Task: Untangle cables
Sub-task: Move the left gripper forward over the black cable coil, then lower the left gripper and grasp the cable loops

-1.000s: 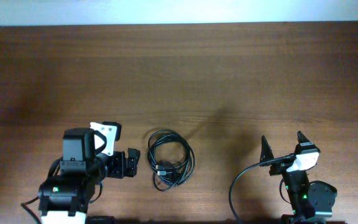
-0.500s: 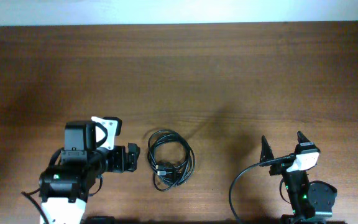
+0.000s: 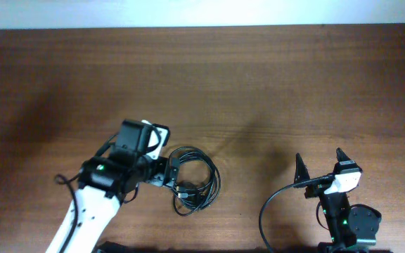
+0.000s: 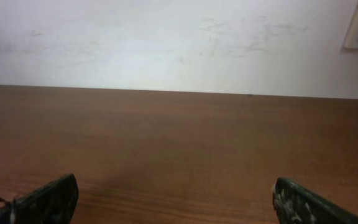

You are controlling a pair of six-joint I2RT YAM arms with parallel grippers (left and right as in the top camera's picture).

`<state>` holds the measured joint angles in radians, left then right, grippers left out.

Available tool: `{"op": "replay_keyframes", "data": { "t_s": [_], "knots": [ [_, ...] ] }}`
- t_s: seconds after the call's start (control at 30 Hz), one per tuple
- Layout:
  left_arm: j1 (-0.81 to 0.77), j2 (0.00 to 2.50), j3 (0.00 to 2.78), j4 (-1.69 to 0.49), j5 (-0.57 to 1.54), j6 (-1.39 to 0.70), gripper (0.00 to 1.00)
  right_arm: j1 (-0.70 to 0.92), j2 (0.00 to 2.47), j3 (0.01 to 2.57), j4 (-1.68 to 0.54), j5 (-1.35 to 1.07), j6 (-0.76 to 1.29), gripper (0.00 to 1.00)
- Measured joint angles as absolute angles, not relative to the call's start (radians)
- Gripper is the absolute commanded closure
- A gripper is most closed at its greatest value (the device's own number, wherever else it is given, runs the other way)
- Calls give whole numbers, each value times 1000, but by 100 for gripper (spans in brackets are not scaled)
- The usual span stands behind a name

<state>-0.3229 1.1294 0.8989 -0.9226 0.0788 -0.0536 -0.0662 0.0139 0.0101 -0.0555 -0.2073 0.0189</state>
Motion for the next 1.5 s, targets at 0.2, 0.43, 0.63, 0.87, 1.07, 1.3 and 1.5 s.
{"op": "replay_keyframes", "data": {
  "t_s": [0.2,0.43,0.63,0.87,1.07,1.3,1.5],
  "knots": [
    [-380,1227,900,-863,38,-66,1,-66,14,10,-56,-208,18,1],
    [-393,1295,900,-795,32,-69,1,-66,14,10,-56,-208,19,1],
    [-393,1307,900,-791,33,-72,1,-66,14,10,-56,-208,19,1],
    [-393,1311,900,-793,34,-72,1,-66,14,10,-56,-207,18,1],
    [-393,1361,900,-797,45,-72,1,-66,14,10,-56,-207,19,1],
    [-393,1438,899,-799,49,-72,1,-66,14,10,-56,-208,18,1],
    [-393,1481,892,-799,49,-72,1,-66,14,10,-56,-208,19,1]
  ]
}}
